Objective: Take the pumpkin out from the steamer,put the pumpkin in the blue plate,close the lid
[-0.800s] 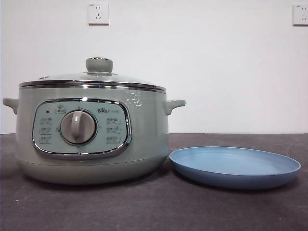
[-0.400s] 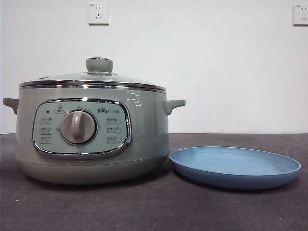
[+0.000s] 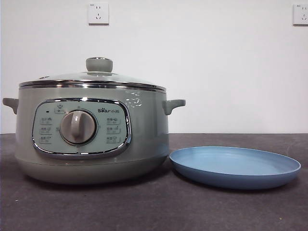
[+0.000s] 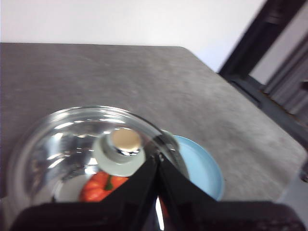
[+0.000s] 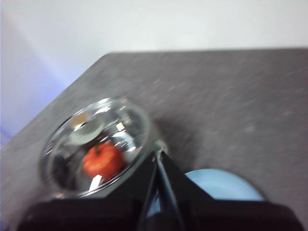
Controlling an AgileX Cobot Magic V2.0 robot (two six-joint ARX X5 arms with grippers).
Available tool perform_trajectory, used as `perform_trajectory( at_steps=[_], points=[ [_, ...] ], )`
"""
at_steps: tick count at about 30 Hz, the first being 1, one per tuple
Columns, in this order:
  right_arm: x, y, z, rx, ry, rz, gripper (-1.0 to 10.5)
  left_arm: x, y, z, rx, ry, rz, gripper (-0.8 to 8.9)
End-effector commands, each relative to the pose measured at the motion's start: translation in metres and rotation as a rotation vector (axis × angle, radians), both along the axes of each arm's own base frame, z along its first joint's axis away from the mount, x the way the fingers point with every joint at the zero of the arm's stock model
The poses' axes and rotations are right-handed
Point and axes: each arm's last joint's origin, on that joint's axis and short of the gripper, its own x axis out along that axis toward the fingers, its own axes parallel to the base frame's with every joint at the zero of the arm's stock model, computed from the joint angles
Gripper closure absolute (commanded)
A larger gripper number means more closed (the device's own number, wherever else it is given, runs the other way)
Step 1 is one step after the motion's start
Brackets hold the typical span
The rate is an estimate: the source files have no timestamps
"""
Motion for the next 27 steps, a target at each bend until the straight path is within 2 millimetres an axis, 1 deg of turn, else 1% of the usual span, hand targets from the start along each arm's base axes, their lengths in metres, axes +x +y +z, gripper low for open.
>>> perform_trajectory(
  at_steps=[1, 2, 3, 4, 5, 6, 9, 12, 15, 19, 23, 27],
  points=[
    [0.008, 0.001, -0.004, 0.001, 0.028, 0.033, 8.2, 0.001, -0.002, -0.001, 0.006, -0.005, -0.034, 6.68],
    [0.011, 0.002, -0.006, -0.002, 0.044, 0.031, 7.2, 0.002, -0.003, -0.001, 0.005, -0.001, -0.039, 5.39],
    [0.013, 0.002, -0.008, -0.005, 0.054, 0.027, 6.4, 0.002, -0.004, -0.002, 0.002, 0.006, -0.042, 4.50],
    [0.015, 0.002, -0.009, -0.005, 0.062, 0.027, 5.6, 0.002, -0.005, -0.002, 0.003, 0.007, -0.046, 3.88],
    [0.016, 0.002, -0.010, -0.007, 0.071, 0.027, 4.7, 0.002, -0.006, -0.002, 0.008, 0.006, -0.045, 3.70],
    [0.017, 0.002, -0.011, -0.007, 0.076, 0.027, 4.4, 0.003, -0.007, -0.002, 0.013, 0.006, -0.034, 3.71],
    [0.019, 0.003, -0.013, -0.008, 0.085, 0.027, 4.4, 0.004, -0.012, -0.001, 0.041, -0.018, 0.017, 3.72],
    [0.020, 0.003, -0.013, -0.008, 0.087, 0.027, 4.4, 0.011, -0.020, 0.004, 0.066, -0.043, 0.043, 3.72],
    [0.019, 0.004, -0.013, -0.009, 0.087, 0.034, 4.4, 0.024, -0.031, 0.010, 0.103, -0.043, 0.049, 3.72],
    [0.019, 0.005, -0.013, -0.009, 0.090, 0.041, 4.4, 0.048, -0.054, 0.012, 0.178, -0.021, 0.015, 3.73],
    [0.018, 0.005, -0.014, -0.011, 0.102, 0.041, 4.4, 0.072, -0.076, 0.004, 0.294, 0.032, -0.001, 3.73],
    [0.017, 0.005, -0.017, -0.019, 0.129, 0.038, 4.4, 0.093, -0.094, -0.014, 0.392, 0.076, 0.004, 3.73]
  ],
)
